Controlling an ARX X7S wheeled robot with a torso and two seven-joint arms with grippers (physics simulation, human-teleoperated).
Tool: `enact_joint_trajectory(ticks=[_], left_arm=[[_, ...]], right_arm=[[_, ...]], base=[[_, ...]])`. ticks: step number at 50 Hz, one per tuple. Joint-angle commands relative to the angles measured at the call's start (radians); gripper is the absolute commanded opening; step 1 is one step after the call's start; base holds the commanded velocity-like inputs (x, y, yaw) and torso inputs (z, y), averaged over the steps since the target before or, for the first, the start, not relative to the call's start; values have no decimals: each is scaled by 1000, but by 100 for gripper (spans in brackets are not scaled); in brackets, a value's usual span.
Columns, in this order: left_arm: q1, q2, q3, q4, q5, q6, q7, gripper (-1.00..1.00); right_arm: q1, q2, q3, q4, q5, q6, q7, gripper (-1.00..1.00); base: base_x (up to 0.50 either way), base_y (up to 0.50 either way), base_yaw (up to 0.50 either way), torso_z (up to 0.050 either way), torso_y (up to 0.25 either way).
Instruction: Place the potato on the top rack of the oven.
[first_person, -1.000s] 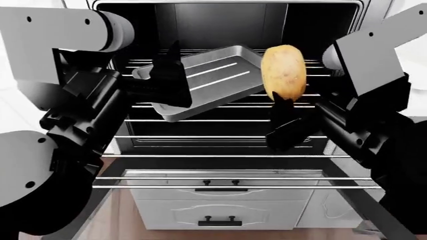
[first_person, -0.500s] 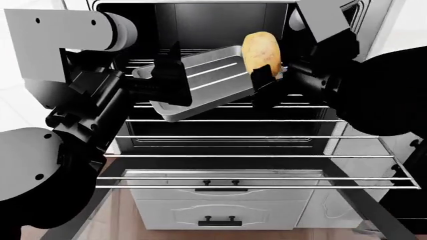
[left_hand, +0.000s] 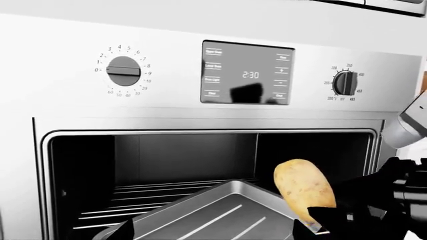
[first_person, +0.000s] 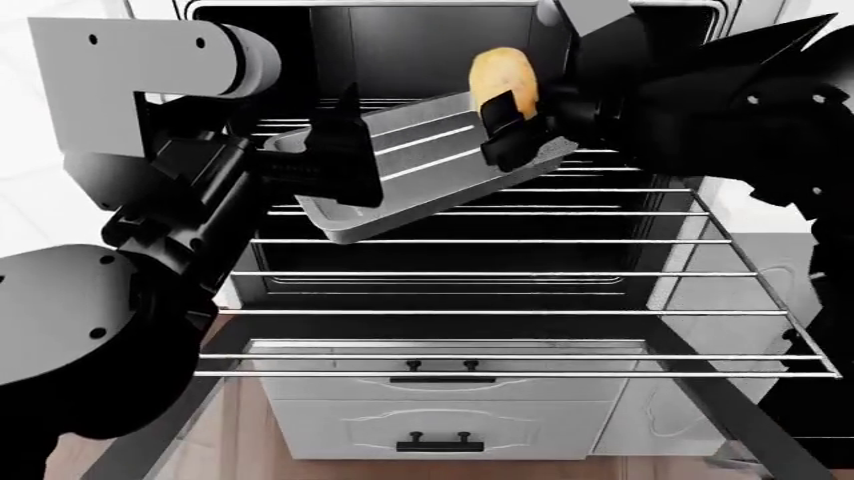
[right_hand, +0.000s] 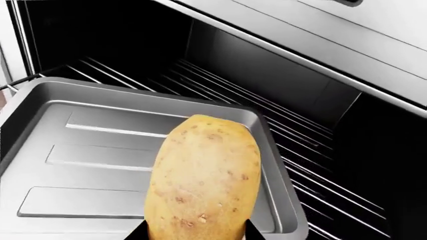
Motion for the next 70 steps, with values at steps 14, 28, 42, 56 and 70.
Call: enact_joint_trajectory(ticks=[14,28,42,56,70], left_arm=[[10,-8,6,-29,37,15,36,100],[17,-13,9,-48,59,24,56,100],[13,-21,8,-48,54,25,53,100],[10,-23,14,-53,61,27,57,100],[14,-26,15,-56,67,33,62,100]], right_arm=[[132,-250,-176,551,-262,-202,-354,-100],[162,-459,-200,996,-395,-414,-574,-100],[118,-462,-334,960,-255,-441,-589,-100],[127,-462,-453,968,-123,-496,-578,-100],[122,-462,-490,973,-88,-507,-562,-100]], base=[[0,0,0,0,0],[0,0,0,0,0],[0,0,0,0,0],[0,0,0,0,0],[0,0,0,0,0]])
